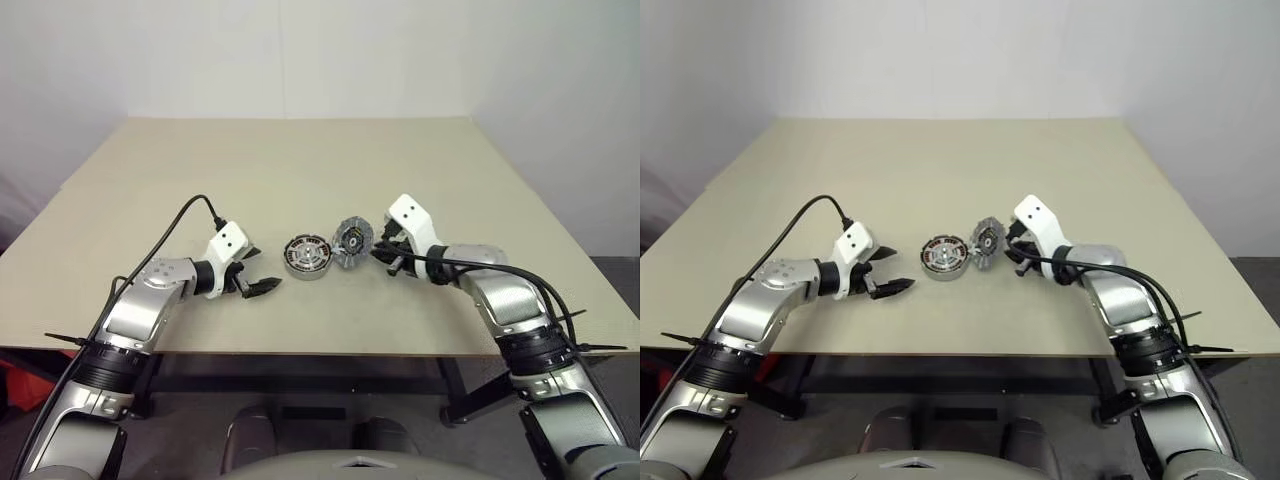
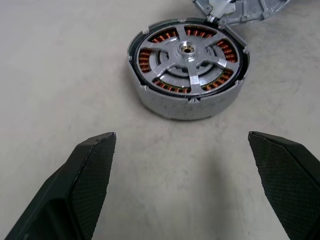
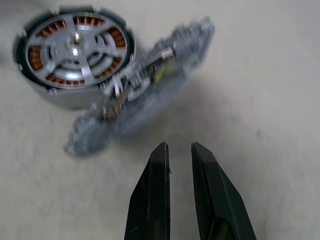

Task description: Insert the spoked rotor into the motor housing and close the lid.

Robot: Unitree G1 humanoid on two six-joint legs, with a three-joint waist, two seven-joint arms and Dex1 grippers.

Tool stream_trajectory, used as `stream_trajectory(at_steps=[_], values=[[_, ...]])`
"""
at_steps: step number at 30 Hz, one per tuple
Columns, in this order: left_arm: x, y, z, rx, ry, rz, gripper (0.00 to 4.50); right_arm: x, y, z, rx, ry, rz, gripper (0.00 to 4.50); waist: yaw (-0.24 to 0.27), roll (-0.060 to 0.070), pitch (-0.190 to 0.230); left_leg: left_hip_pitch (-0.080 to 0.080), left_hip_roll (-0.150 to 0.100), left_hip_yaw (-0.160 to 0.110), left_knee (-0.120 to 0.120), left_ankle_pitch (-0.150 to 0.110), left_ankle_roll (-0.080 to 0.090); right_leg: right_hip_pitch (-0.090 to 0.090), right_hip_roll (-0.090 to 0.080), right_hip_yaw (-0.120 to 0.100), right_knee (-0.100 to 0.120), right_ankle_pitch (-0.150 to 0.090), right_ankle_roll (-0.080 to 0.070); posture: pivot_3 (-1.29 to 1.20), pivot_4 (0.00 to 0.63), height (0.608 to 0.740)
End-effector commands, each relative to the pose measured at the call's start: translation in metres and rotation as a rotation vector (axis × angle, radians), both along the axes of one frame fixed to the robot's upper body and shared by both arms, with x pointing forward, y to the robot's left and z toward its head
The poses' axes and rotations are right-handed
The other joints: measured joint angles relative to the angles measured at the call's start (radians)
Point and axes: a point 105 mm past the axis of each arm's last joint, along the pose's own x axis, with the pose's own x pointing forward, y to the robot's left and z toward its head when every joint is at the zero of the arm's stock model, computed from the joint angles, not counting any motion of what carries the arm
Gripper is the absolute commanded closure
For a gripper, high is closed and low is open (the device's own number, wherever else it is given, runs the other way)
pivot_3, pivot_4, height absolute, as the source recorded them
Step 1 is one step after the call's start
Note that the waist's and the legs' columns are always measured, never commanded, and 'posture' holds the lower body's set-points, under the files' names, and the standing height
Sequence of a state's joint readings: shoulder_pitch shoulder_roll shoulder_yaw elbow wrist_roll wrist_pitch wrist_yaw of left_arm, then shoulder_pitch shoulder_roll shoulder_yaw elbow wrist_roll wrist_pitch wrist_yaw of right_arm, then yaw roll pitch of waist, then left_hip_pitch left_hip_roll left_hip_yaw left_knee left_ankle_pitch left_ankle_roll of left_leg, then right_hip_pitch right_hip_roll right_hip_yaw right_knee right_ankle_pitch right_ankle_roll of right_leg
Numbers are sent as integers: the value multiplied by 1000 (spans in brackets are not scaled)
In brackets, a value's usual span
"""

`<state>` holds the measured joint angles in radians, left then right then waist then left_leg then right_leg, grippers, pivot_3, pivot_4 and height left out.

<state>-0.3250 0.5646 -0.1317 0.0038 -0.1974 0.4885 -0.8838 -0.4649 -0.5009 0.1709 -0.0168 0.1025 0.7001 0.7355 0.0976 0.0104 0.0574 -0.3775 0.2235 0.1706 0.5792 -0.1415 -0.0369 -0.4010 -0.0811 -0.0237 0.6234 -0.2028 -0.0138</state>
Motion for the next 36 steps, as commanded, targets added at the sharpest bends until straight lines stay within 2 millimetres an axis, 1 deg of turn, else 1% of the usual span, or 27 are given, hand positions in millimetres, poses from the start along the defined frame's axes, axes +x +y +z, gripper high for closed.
stream_trajectory(at_steps=[1,3,6,9,11,15,18,23,31,33,36], values=[[1,6,10,7,-44,18,0,1,25,36,85,-60,78,3778,-1,0,0,0,0,0,0,0,0,0,0,0,0,0,0,0,0,740],[-1,7,9,10,-43,27,0,0,40,46,113,-66,119,3778,-1,0,0,0,0,0,0,0,0,0,0,0,0,0,0,0,0,740],[-1,8,9,12,-46,37,0,-2,54,54,128,-72,156,3778,-1,0,0,0,1,0,0,0,0,-1,0,0,1,0,0,0,0,740],[0,10,11,15,-53,50,0,-8,64,57,149,-48,199,3778,0,0,0,0,0,0,0,0,0,0,0,0,1,0,0,0,0,740],[0,12,11,16,-55,58,0,-11,70,56,163,-28,215,3778,0,0,0,0,0,0,-1,0,0,0,0,0,1,0,0,0,0,740],[1,14,13,24,-62,68,0,-16,85,39,154,9,238,3778,0,0,0,0,0,0,-2,0,0,-1,0,0,1,0,0,0,0,740],[1,16,15,30,-69,75,0,-19,91,32,160,31,250,3778,-1,0,0,0,0,0,-2,0,0,-1,0,0,0,0,0,0,0,740],[3,19,18,39,-78,80,0,-8,99,8,151,73,220,3778,-2,0,0,1,0,0,-2,0,0,-1,0,0,0,0,0,0,0,740],[1,20,17,41,-72,82,0,7,109,-20,103,61,190,3778,-3,-1,-1,2,0,-1,-2,0,0,0,0,0,0,0,0,0,0,740],[-3,20,14,46,-64,74,0,8,109,-21,99,35,191,3778,-3,-2,-1,3,0,-1,-2,0,0,0,0,0,0,0,0,0,0,740],[-8,18,10,32,-46,62,0,7,109,-11,150,-16,225,3778,-2,-2,-2,3,0,-1,-2,0,0,1,0,0,0,0,0,0,0,740]])
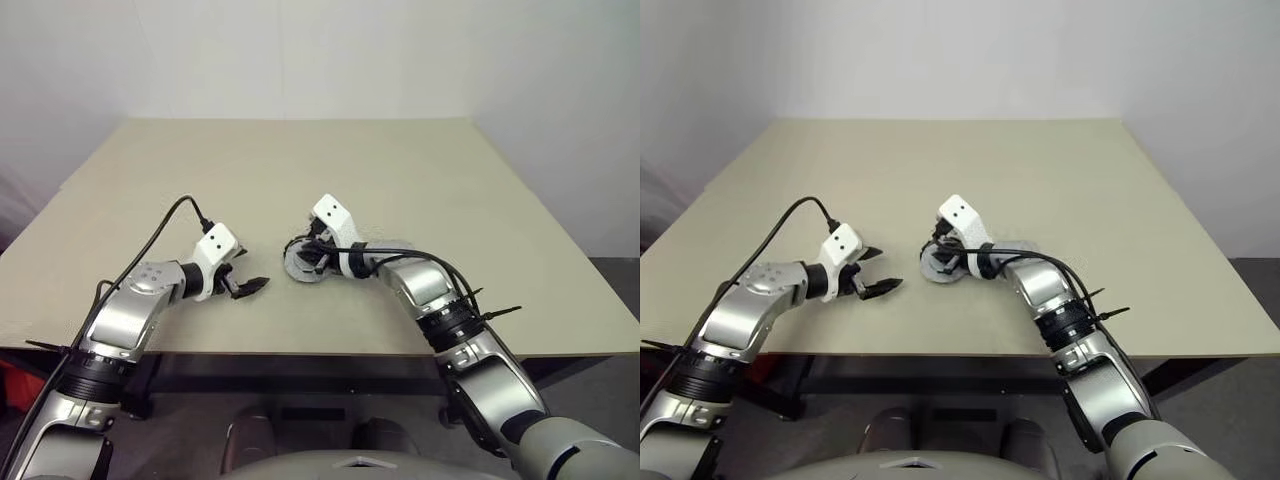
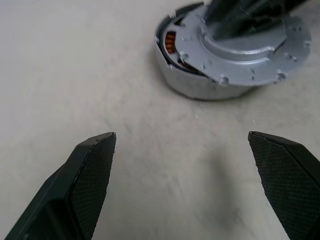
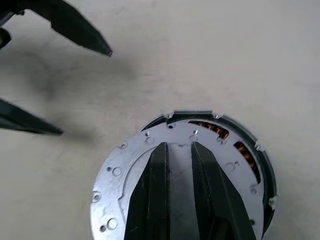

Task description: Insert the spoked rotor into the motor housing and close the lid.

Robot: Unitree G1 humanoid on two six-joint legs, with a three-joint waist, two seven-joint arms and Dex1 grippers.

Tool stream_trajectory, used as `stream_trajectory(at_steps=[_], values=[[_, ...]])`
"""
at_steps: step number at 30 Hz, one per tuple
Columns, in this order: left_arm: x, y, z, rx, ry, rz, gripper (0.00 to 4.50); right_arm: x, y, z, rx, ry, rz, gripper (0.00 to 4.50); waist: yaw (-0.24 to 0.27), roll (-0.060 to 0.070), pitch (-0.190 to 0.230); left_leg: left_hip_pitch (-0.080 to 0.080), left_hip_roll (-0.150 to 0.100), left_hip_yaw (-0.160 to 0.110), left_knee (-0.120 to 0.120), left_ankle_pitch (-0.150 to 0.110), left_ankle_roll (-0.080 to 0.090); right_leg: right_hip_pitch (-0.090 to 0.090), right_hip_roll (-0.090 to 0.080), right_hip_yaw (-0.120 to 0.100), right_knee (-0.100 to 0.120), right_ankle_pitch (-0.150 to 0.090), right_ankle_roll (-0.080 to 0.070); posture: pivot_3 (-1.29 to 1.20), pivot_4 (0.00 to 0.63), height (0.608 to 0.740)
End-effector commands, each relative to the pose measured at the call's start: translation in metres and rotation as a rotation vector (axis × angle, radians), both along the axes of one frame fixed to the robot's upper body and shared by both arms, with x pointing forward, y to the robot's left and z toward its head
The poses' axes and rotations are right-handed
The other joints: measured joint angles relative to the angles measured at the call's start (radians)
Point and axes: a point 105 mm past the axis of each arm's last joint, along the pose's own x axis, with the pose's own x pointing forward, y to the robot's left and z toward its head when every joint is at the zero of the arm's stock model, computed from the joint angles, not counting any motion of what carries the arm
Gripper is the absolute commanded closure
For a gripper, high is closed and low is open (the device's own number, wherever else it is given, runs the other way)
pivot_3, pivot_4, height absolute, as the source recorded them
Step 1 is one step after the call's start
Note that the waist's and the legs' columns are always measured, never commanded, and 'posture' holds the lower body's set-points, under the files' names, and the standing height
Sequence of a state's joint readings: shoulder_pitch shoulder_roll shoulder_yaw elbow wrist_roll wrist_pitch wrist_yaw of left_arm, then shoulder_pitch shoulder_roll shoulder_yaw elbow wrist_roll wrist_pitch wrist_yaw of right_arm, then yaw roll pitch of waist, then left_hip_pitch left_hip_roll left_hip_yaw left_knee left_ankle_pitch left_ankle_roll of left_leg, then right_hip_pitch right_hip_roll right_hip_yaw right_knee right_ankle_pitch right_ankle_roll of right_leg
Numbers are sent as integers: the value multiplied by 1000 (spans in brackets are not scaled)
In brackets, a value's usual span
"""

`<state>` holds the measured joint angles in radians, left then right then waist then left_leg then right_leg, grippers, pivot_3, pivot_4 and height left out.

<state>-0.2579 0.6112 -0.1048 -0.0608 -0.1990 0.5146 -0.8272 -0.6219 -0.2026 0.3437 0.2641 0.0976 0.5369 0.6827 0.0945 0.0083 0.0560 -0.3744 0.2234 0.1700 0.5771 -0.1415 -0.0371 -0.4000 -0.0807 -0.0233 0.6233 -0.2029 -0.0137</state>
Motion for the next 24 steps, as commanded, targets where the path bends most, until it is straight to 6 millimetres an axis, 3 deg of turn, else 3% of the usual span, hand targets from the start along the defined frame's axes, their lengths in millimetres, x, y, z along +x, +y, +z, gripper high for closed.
stream_trajectory(at_steps=[1,9,18,22,24], values=[[-3,-1,12,-21,-33,-19,0,0,-4,6,28,-49,19,3778,1,0,0,0,0,0,0,0,0,0,0,0,0,0,0,0,0,740],[-10,0,7,-77,-35,-56,0,-3,-15,31,81,-142,93,3778,1,0,0,0,0,0,0,0,0,0,0,0,0,0,0,0,0,740],[-11,27,34,-117,-45,-113,0,-15,-13,22,63,-169,174,3778,-1,0,0,0,1,0,-1,0,0,-1,2,0,0,0,0,0,0,740],[-11,41,35,-78,-43,-118,0,-12,-12,19,76,-189,173,3778,-1,0,0,0,1,0,-1,0,0,-2,2,1,0,0,0,0,0,740],[-12,46,34,-69,-37,-122,0,-10,-12,18,73,-210,175,3365,-1,0,0,0,1,0,-1,0,0,-1,1,1,0,0,0,0,0,740]])
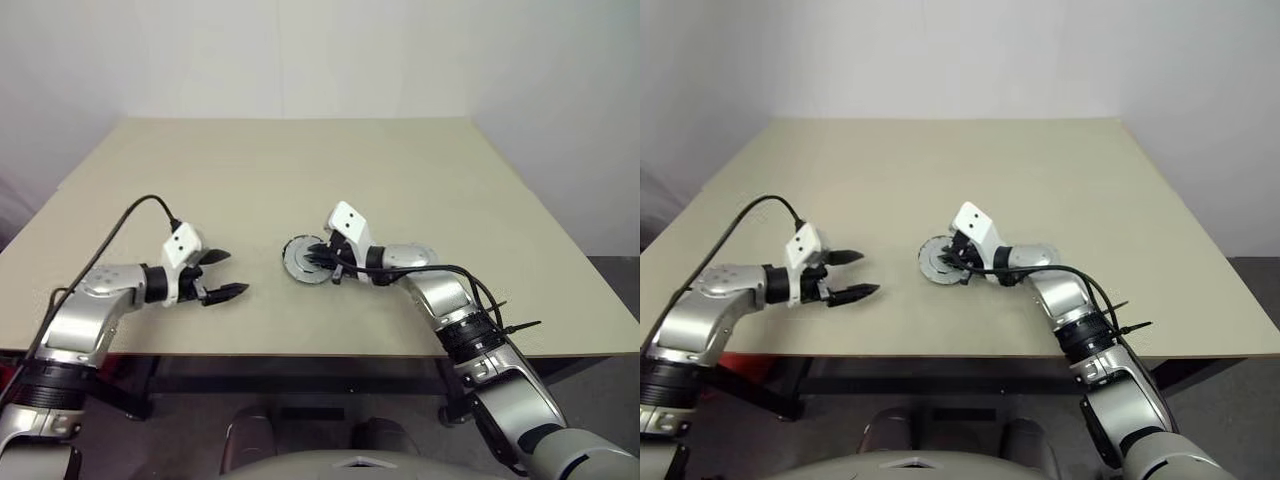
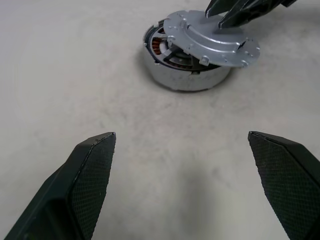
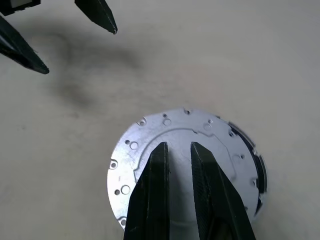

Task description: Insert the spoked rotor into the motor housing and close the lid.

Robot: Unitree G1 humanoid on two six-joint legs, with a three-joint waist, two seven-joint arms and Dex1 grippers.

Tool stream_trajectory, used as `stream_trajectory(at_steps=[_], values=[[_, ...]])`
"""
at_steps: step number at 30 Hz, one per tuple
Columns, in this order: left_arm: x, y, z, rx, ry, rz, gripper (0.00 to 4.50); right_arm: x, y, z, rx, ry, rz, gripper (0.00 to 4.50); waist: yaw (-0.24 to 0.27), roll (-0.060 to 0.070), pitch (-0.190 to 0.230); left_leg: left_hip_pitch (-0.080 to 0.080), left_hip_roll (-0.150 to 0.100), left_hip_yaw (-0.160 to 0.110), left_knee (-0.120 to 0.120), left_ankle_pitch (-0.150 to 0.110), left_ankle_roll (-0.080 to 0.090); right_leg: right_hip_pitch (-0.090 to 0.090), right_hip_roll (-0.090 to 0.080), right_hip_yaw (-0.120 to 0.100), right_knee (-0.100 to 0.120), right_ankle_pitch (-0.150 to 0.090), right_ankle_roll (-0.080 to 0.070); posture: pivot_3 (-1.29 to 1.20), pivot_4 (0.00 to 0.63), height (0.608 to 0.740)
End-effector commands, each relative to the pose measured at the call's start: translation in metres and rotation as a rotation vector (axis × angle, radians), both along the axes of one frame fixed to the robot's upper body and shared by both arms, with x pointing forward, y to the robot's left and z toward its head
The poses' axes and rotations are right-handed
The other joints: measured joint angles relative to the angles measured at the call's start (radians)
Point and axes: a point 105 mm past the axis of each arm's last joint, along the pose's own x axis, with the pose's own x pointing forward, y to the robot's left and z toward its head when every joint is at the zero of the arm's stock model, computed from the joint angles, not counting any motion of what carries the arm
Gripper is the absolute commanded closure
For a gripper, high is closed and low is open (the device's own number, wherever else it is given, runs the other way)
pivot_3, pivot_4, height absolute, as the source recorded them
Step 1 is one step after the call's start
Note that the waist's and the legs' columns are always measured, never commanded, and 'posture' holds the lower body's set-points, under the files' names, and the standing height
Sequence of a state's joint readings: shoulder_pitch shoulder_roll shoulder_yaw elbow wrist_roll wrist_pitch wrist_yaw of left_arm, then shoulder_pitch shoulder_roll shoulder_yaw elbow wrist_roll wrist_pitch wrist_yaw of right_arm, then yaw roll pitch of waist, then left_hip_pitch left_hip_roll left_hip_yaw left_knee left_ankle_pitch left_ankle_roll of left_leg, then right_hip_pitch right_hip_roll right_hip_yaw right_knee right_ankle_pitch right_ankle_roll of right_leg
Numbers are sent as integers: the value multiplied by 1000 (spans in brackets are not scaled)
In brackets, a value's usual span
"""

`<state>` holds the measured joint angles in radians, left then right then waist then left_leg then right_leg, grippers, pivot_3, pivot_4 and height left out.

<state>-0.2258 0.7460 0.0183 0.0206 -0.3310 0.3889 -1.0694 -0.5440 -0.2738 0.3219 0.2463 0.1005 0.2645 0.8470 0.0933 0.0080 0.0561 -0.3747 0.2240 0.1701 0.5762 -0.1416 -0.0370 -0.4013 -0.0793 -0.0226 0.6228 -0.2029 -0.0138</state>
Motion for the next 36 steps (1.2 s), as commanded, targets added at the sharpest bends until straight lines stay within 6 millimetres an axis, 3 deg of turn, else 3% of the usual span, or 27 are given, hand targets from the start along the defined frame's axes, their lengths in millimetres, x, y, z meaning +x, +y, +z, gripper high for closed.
stream_trajectory(at_steps=[1,9,14,24,32,36], values=[[2,9,12,5,-41,-12,0,6,1,11,24,-72,6,3150,1,0,0,0,0,0,0,0,0,0,0,0,0,0,0,0,0,740],[1,8,4,-25,-18,-11,0,16,2,2,-18,-119,-39,474,0,0,0,0,0,0,0,0,0,0,0,0,0,0,0,0,0,740],[2,2,2,-50,-20,-4,0,15,0,-13,-37,-89,-46,474,-1,0,0,0,0,0,0,0,0,0,0,0,0,0,0,0,0,740],[4,7,0,-50,-15,32,0,-3,2,-12,14,9,38,474,0,-1,0,1,0,0,-1,0,0,1,0,0,0,0,0,0,0,740],[6,5,1,-35,-31,28,0,5,3,-21,3,41,-13,474,-2,-1,0,2,0,0,-2,0,0,0,0,0,0,0,0,0,0,740],[6,6,0,-31,-34,30,0,9,3,-19,18,36,-38,1292,-2,-1,0,3,0,0,-3,0,0,0,0,0,-1,0,0,0,0,740]])
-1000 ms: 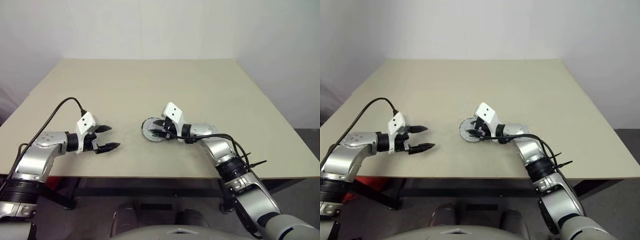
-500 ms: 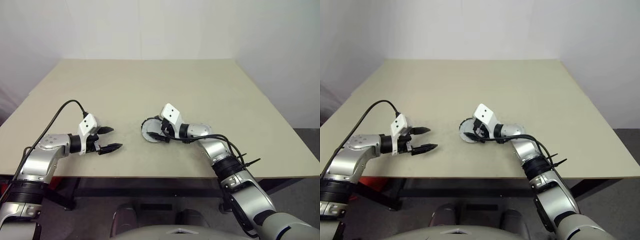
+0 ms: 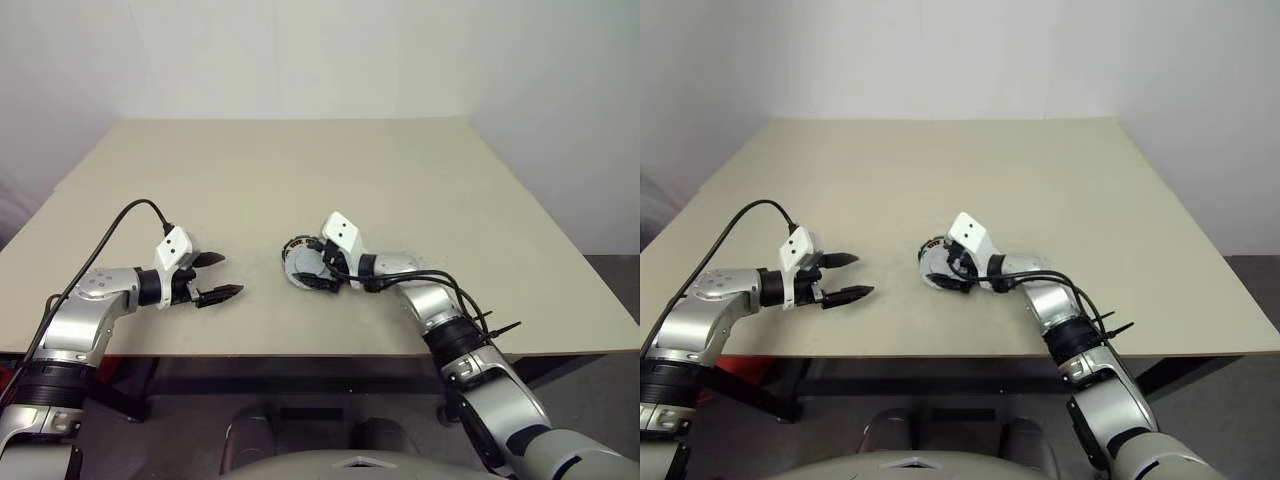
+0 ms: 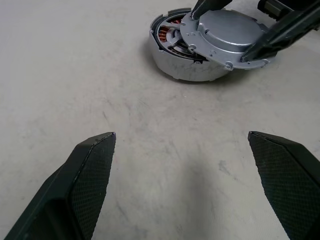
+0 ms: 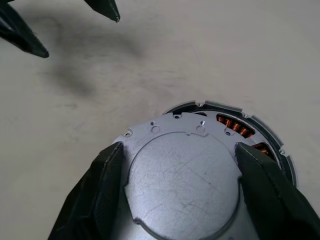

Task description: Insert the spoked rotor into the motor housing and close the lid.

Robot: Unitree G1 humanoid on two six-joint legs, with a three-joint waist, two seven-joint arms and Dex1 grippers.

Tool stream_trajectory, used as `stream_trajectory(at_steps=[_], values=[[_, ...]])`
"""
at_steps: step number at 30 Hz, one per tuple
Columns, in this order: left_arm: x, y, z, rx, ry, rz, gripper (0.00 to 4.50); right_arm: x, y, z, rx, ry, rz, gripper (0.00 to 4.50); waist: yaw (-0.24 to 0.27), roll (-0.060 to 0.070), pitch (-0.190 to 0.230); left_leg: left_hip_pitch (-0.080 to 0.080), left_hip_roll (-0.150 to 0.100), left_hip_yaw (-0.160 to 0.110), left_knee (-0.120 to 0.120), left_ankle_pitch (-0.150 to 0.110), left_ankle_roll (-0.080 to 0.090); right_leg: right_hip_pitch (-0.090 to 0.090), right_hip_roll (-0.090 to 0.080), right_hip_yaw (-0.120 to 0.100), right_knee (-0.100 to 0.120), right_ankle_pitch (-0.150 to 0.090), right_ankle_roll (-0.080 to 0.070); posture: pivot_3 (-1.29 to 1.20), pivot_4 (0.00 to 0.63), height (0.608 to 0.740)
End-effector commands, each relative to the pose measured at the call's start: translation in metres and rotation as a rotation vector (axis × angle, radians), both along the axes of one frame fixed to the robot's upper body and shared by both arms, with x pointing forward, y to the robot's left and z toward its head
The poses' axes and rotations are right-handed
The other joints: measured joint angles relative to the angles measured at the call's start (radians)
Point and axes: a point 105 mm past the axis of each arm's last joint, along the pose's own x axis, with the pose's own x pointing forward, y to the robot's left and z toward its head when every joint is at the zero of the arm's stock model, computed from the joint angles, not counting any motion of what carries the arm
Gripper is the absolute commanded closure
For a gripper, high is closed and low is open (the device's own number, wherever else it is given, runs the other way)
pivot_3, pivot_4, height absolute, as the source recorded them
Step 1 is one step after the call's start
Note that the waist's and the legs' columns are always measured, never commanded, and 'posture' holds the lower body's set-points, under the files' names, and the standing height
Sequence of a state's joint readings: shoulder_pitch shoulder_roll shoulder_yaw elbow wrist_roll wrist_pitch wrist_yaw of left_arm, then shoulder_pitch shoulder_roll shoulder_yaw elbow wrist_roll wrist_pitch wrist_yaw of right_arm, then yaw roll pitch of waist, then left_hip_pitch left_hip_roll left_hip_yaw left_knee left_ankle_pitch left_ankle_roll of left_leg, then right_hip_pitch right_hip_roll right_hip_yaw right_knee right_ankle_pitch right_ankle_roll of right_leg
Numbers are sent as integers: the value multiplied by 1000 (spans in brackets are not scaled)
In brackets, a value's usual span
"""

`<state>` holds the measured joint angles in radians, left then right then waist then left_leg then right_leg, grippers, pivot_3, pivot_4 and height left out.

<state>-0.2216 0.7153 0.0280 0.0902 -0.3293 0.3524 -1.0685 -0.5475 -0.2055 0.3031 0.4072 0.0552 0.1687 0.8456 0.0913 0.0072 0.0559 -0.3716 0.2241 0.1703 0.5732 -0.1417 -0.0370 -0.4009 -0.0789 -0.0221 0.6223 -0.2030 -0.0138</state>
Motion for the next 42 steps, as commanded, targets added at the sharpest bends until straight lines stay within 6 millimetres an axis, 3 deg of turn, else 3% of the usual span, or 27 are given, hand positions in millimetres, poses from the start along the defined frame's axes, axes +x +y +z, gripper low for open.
stream_trajectory(at_steps=[1,11,24,42], values=[[3,1,10,8,-51,-3,0,6,-1,7,19,-5,-17,1287,0,0,0,0,0,0,0,0,0,0,0,0,0,0,0,0,0,740],[0,-2,7,0,-45,-2,0,18,12,49,187,66,-37,1287,0,0,1,1,0,-1,-1,0,0,-2,0,0,-2,0,0,0,0,740],[-1,-1,7,5,-47,3,0,28,12,2,-6,34,-125,1287,-8,-1,0,3,0,1,-9,0,-2,-4,1,0,-2,0,-1,0,0,740],[-3,-2,5,6,-39,2,0,37,14,-4,-8,127,-201,1287,-21,-1,0,7,-1,-2,-8,0,-2,-3,0,-2,-6,0,-1,0,0,740]])
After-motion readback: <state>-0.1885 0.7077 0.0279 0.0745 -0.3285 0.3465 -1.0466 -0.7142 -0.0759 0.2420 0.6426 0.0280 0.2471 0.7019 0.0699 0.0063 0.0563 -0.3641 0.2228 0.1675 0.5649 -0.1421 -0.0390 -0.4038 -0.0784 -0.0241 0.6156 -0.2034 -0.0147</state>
